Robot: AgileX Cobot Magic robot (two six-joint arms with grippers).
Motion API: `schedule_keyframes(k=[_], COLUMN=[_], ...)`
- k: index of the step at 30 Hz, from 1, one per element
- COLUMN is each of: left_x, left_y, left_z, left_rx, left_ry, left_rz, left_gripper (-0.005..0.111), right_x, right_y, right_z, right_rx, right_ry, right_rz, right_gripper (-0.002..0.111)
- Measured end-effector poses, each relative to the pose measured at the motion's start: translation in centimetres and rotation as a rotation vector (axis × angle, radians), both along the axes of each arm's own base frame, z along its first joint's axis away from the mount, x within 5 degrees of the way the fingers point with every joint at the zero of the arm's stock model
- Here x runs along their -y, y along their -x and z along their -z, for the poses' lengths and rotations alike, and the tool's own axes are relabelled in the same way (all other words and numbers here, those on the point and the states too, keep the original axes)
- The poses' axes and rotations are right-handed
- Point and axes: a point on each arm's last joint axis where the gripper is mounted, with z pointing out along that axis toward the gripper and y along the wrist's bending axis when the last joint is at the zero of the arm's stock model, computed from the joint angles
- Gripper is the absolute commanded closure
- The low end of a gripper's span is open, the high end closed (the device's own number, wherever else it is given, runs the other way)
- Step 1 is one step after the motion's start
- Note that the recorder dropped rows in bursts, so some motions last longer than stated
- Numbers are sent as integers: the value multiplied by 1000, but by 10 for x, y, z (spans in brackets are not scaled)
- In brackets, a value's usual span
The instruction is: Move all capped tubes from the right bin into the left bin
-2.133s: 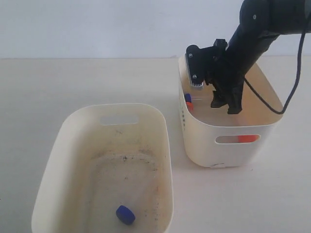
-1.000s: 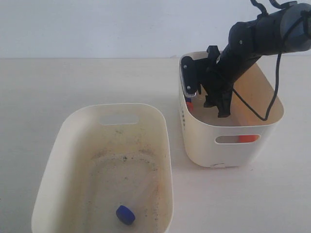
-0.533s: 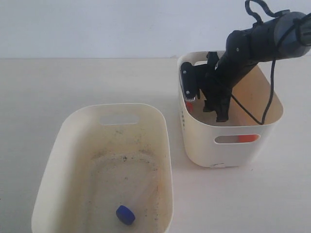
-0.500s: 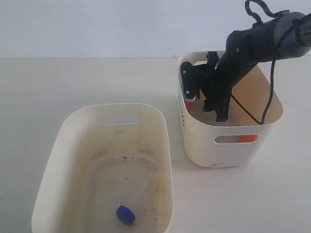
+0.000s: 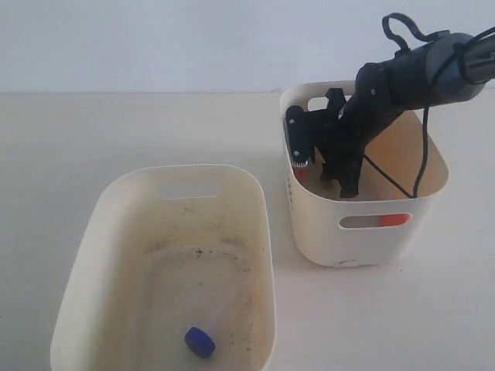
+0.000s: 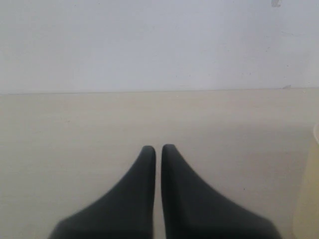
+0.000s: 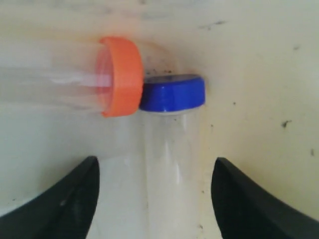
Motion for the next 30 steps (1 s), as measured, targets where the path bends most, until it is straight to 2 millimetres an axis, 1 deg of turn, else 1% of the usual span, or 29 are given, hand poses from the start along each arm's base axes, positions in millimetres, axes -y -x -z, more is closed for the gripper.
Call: schedule_keyframes(k=[2,3,9,11,13,14,15,26,30], left_x=[0,0,0,0,0,0,0,0,0], left_y=[0,0,0,0,0,0,0,0,0], left_z=[0,0,0,0,0,0,0,0,0], left_rx=[0,0,0,0,0,0,0,0,0], left_ry=[0,0,0,0,0,0,0,0,0], left_rz=[0,0,0,0,0,0,0,0,0], left_gripper=[102,102,102,102,102,102,102,102,102], right_x=[0,0,1,1,1,1,1,1,1], right_y=[-1,-1,-3,-3,-4,-5,-5,-5,-3], right_z=[1,1,10,11,11,11,11,10,4], right_rx=[5,5,10,9,23,24,24,17,3], right_ry=[6,9,18,20,20,14,14,-16,-14], right_rz=[-5,-7,-14,-16,-18,-10,-9,44,51], right_gripper=[62,64,65,74,100,106,108,108,108])
